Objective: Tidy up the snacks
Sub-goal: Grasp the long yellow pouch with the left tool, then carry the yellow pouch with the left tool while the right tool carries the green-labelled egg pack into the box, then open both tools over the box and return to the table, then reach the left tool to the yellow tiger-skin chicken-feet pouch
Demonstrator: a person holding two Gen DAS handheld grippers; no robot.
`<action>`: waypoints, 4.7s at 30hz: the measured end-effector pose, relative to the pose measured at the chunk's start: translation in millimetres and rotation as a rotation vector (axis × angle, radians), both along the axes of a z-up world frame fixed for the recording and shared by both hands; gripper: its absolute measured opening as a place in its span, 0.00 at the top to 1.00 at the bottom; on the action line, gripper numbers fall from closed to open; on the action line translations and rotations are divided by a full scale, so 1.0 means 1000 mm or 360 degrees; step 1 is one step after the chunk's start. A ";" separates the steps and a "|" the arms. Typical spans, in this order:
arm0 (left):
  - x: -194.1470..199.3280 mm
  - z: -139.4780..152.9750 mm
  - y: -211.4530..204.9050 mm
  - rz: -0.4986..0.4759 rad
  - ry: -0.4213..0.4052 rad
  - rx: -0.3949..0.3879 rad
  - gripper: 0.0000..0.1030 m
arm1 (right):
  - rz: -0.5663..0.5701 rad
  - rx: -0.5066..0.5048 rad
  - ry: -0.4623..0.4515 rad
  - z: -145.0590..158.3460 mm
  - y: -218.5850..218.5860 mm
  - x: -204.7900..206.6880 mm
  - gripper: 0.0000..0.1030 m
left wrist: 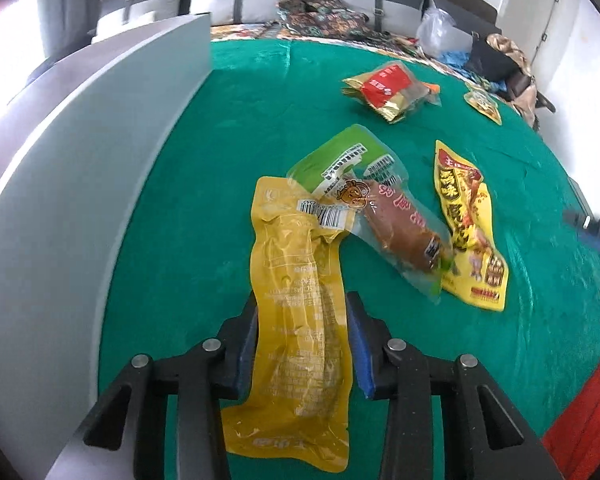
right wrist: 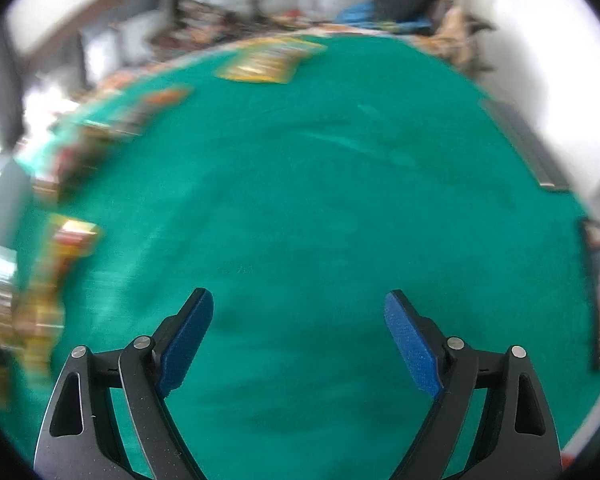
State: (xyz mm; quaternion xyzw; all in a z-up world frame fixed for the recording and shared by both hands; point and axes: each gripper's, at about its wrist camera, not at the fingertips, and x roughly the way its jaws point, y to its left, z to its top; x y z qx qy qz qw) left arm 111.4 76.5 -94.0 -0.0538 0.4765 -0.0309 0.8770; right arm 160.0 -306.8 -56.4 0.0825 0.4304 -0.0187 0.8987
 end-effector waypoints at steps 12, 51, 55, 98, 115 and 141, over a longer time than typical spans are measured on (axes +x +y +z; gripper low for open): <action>-0.007 -0.002 0.017 0.0056 0.0007 -0.0111 0.61 | 0.1421 -0.0173 0.0295 0.001 0.288 0.028 0.23; -0.072 0.112 0.266 0.0885 -0.0248 -0.0081 0.29 | 0.1388 0.0759 0.0149 0.136 0.441 -0.020 0.32; -0.086 0.093 0.281 0.0987 -0.0217 -0.0066 0.14 | 0.1370 0.0647 0.0238 0.114 0.456 -0.020 0.31; 0.050 -0.019 -0.040 0.0012 -0.0070 0.0158 0.00 | 0.0019 -0.0228 -0.0057 -0.028 -0.008 0.000 0.17; 0.049 -0.017 -0.037 0.0003 -0.0091 0.0148 0.00 | 0.0022 -0.0226 -0.0055 -0.027 -0.007 0.000 0.15; 0.092 0.002 -0.101 -0.0037 0.0045 0.0171 0.25 | 0.0021 -0.0227 -0.0053 -0.026 -0.008 -0.001 0.15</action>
